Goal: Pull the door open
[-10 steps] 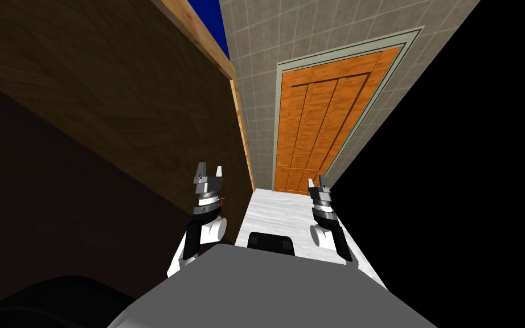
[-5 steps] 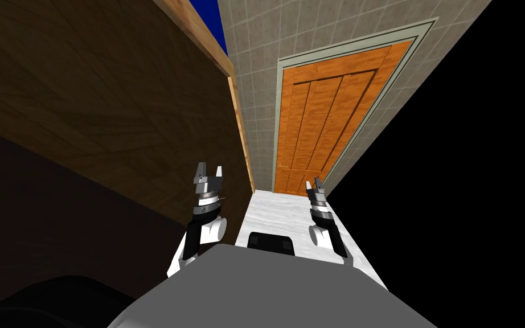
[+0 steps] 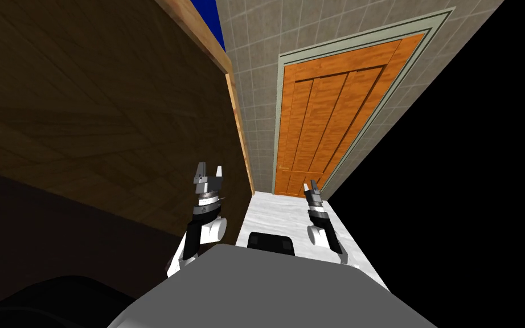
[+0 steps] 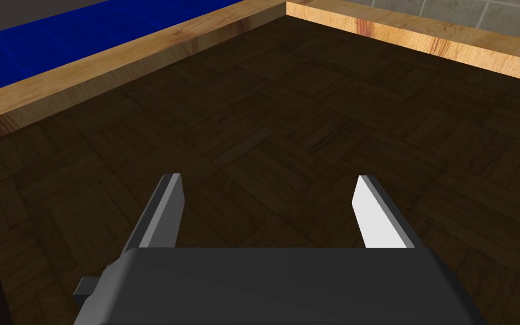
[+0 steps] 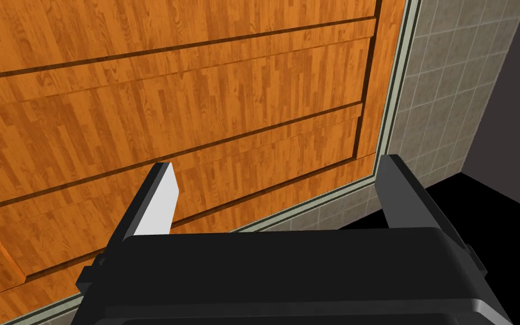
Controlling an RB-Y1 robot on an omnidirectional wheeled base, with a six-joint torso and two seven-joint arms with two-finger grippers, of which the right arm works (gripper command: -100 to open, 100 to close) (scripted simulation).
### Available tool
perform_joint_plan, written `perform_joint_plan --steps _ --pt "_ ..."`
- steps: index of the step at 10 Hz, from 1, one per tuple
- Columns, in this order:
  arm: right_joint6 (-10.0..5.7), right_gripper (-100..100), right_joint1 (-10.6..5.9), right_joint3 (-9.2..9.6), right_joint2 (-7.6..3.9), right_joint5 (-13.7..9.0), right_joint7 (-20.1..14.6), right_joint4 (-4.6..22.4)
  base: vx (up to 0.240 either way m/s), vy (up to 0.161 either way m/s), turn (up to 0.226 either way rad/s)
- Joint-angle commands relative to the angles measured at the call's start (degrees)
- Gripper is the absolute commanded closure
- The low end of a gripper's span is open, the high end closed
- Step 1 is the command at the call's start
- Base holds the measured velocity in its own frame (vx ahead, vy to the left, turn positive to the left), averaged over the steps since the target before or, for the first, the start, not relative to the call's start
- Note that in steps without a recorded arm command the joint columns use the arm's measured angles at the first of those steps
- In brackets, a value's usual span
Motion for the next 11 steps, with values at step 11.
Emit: perform_joint_plan --steps 11 --pt "-1.92 -100 -5.09 0.70 0.86 -0.31 2.30 16.51 0.093 0.010 -0.009"
